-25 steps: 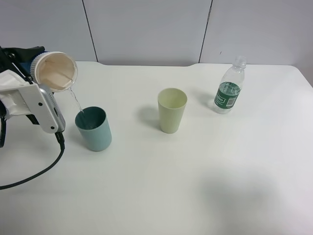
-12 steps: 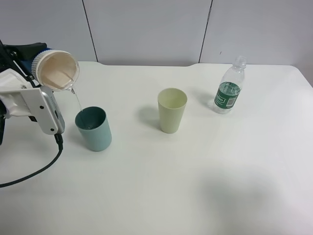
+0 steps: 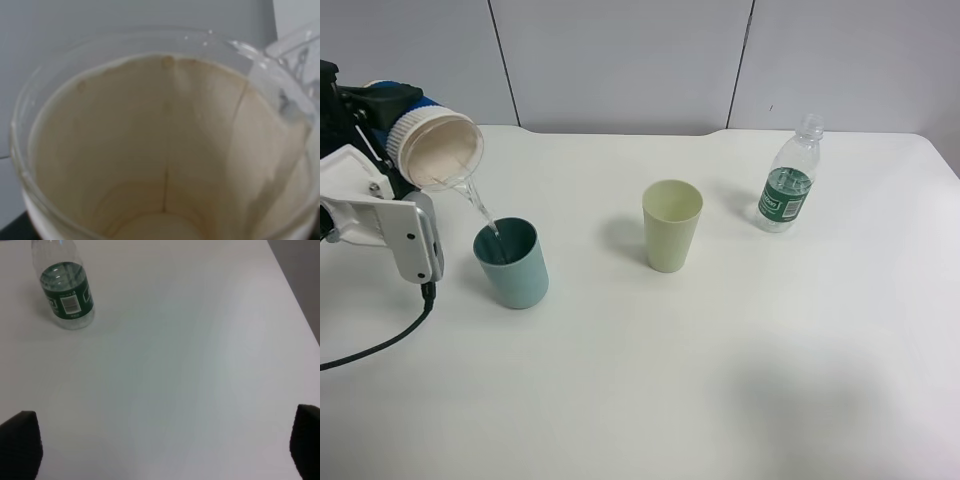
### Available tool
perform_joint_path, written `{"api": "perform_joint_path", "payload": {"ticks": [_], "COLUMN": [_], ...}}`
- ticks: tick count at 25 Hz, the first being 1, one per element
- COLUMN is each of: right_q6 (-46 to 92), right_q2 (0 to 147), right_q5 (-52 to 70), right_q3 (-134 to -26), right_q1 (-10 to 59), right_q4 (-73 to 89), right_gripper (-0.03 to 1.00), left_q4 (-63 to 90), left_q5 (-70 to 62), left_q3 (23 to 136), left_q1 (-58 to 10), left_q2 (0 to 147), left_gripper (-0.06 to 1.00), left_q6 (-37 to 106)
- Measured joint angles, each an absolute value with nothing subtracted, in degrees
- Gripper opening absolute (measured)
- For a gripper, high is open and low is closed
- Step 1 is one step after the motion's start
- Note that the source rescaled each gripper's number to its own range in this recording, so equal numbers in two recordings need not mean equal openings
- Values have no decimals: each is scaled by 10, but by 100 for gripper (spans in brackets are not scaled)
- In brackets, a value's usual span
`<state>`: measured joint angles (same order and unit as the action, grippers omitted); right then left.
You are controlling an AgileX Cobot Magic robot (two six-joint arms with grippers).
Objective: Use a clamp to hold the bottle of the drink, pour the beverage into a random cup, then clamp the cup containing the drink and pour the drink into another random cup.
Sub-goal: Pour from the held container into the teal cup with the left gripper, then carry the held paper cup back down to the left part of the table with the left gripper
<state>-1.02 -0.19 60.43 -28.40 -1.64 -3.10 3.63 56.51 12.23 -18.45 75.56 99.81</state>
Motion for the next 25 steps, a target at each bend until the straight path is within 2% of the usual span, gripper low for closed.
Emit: {"api": "perform_joint_path", "payload": {"ticks": [17, 21, 25], "right_q6": [-10, -10, -10], "right_q2": [-2, -2, -2], "right_q5": [604, 604, 604], "right_q3": [-284, -284, -284], "right_q1": [-16, -16, -16], "right_q4": [-31, -31, -31], "right_gripper": [100, 100, 100], "left_q4": [0, 0, 0], "left_q5": [569, 554, 544], "left_q3": [122, 122, 122], "left_q1": [-185, -185, -185], "left_q2": [756, 756, 756], "left_gripper": [1, 1, 1], "left_q6": [1070, 1015, 862]}}
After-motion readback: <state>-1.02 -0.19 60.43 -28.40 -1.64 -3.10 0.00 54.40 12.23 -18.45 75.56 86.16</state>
